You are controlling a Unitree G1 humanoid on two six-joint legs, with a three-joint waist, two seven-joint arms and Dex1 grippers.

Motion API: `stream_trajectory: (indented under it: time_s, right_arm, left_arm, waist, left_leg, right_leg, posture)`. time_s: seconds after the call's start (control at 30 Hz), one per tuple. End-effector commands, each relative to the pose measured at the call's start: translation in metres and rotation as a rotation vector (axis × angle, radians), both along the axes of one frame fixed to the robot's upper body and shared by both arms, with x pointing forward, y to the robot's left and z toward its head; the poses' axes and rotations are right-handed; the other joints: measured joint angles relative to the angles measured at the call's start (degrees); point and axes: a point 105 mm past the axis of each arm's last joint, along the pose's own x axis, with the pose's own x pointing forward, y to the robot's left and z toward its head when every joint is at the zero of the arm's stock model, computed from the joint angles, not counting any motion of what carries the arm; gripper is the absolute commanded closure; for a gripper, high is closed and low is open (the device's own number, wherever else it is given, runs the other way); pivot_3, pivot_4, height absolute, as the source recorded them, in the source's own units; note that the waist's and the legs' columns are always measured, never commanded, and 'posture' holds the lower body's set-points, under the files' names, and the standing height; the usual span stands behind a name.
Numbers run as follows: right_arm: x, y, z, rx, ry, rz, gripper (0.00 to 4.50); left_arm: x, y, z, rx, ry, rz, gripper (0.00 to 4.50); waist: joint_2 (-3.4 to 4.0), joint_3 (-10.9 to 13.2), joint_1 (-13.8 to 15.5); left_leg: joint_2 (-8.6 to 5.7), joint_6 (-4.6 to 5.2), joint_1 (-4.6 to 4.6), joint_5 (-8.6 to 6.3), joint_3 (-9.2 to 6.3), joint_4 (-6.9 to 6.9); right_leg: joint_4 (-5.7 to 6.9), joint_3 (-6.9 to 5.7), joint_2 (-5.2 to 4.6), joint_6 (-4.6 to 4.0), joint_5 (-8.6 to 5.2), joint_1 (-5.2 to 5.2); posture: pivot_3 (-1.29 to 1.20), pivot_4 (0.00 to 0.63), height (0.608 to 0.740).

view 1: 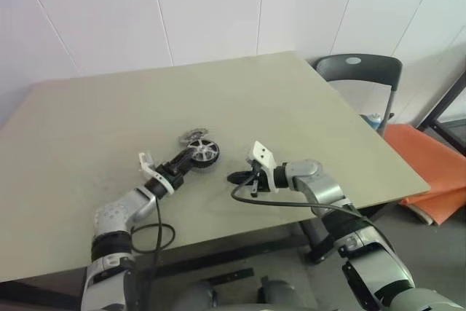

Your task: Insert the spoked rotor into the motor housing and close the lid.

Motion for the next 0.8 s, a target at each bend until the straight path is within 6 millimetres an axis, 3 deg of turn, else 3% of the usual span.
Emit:
stream_trajectory:
  time_s: [0.03,0.13,0.27,0.37,0.43,0.53,0.6,0.67,0.8]
  right_arm:
    - [0.005,0.006,0.012,0.005,-0.057,0.019,4.5]
    - [0.006,0.007,0.012,0.001,-0.059,0.019,4.5]
    - [0.009,0.01,0.012,0.0,-0.066,0.021,4.5]
    - [0.011,0.013,0.011,-0.001,-0.071,0.019,4.5]
    - [0.012,0.014,0.011,-0.002,-0.073,0.017,4.5]
    - [0.012,0.014,0.01,-0.003,-0.073,0.016,4.5]
    - [0.014,0.013,0.009,-0.008,-0.067,-0.002,4.5]
    - [0.014,0.013,0.008,-0.008,-0.063,-0.01,4.5]
    - [0.014,0.013,0.007,-0.007,-0.06,-0.009,4.5]
  left_arm:
    - [-0.01,0.005,-0.023,0.175,0.132,-0.059,1.96]
    - [-0.003,0.012,0.007,0.312,0.037,-0.104,1.96]
    - [0.011,0.028,0.069,0.546,-0.159,-0.129,1.96]
    - [0.01,0.032,0.101,0.681,-0.275,-0.168,1.96]
    - [0.003,0.035,0.104,0.828,-0.31,-0.225,1.96]
    - [-0.006,0.041,0.091,1.049,-0.328,-0.322,1.96]
    - [0.007,0.057,0.095,1.259,-0.461,-0.239,1.96]
    - [0.015,0.049,0.117,1.224,-0.689,-0.124,2.14]
    - [0.013,0.022,0.115,1.164,-0.929,-0.063,3.23]
  waist:
    - [-0.05,0.0,0.0]
    - [-0.34,-0.1,-0.3]
    - [-0.62,0.1,-0.6]
    - [-0.72,0.2,-0.5]
    - [-0.71,0.2,-0.5]
    - [-0.71,0.2,-0.5]
    - [-0.66,0.2,-0.3]
    - [-0.69,0.2,0.0]
    - [-0.68,0.2,0.3]
  left_leg:
    - [-0.01,0.0,0.01,0.0,-0.01,0.01]
    - [0.0,-0.01,-0.11,0.0,-0.01,0.0]
    - [0.02,-0.01,-0.25,0.0,-0.09,-0.16]
    - [0.04,-0.03,-0.52,0.01,-0.24,-0.22]
    - [0.03,-0.07,-0.89,0.03,-0.19,-0.2]
    - [-0.04,-0.3,-1.13,0.17,-0.06,-0.21]
    - [-0.03,-0.3,-1.14,0.17,0.03,-0.26]
    - [0.0,-0.3,-1.15,0.17,0.21,-0.27]
    - [0.03,-0.25,-1.18,0.15,0.22,-0.22]
  right_leg:
    - [0.0,-0.01,0.0,0.0,0.0,0.01]
    - [0.0,0.0,0.01,-0.01,0.0,0.02]
    - [0.02,0.11,0.05,-0.07,0.11,-0.22]
    - [0.02,0.09,0.06,-0.18,0.18,-0.45]
    - [0.02,0.09,0.02,-0.17,0.21,-0.79]
    - [0.02,0.17,-0.03,-0.12,0.24,-1.07]
    - [0.01,0.25,-0.02,-0.12,0.23,-1.12]
    - [0.01,0.25,0.01,-0.15,0.24,-1.16]
    - [0.01,0.25,-0.06,-0.18,0.24,-1.13]
  posture:
    - [0.0,0.0,0.74]
    - [0.0,0.0,0.74]
    - [0.0,0.0,0.74]
    - [0.0,0.0,0.74]
    - [0.0,0.0,0.74]
    - [0.0,0.0,0.74]
    - [0.0,0.0,0.74]
    - [0.0,0.0,0.74]
    - [0.0,0.0,0.74]
